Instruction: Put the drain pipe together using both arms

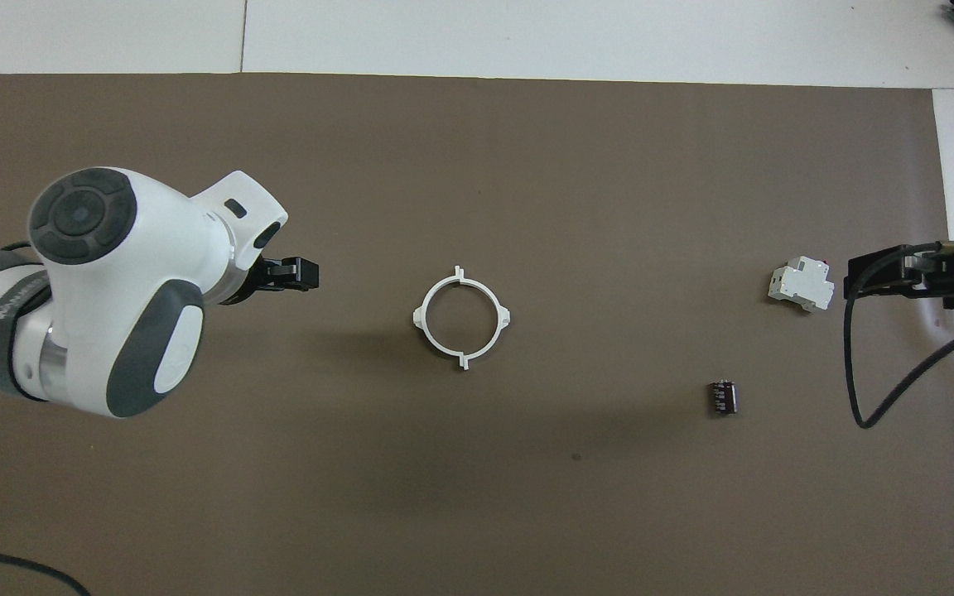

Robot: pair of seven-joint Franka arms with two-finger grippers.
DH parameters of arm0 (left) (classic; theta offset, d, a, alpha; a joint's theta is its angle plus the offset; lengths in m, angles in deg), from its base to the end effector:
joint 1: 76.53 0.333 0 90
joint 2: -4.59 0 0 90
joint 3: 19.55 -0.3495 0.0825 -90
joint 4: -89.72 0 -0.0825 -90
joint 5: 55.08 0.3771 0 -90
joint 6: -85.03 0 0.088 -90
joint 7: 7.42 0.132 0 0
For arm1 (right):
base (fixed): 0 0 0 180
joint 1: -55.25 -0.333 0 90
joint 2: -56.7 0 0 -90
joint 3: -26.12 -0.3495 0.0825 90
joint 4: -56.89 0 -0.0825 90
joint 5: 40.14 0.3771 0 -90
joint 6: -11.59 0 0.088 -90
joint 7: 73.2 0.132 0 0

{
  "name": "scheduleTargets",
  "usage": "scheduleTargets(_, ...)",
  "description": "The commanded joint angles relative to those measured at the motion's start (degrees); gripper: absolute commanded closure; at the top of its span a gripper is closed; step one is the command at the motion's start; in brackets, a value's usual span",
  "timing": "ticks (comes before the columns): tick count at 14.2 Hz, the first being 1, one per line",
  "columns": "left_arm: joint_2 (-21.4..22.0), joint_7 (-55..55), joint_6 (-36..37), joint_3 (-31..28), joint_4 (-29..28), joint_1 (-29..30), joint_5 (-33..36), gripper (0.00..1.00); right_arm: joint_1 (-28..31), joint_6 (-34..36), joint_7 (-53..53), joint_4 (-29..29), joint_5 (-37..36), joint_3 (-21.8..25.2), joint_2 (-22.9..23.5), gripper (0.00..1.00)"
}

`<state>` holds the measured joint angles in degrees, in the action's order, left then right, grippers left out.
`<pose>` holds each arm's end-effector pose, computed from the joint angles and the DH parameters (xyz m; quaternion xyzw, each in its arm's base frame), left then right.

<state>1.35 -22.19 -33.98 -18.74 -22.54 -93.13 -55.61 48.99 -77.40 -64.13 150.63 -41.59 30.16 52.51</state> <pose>0.5475 -0.1723 0.4630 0.9993 -0.0209 0.0282 0.0128 0.5197 0.0153 0.6401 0.9981 -0.0598 -0.0040 0.0105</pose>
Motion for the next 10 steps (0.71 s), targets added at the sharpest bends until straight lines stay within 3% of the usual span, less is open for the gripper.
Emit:
scheduleTargets(1, 5.2, 8.1, 1.1, 0.6, -4.0, 4.5, -1.1, 0.00, 0.7, 0.7, -1.9, 0.3, 0.2, -0.4, -0.8, 0.00)
scheduleTargets(5, 8.5, 18.5, 4.2, 0.3, -2.1, 12.6, -1.1, 0.00, 0.7, 0.7, -1.9, 0.3, 0.2, -0.4, -0.8, 0.00)
scheduleTargets(10, 5.9, 22.6, 18.0, 0.2, 12.3, 19.4, -1.0, 0.00, 0.7, 0.7, -1.9, 0.3, 0.2, -0.4, -0.8, 0.00)
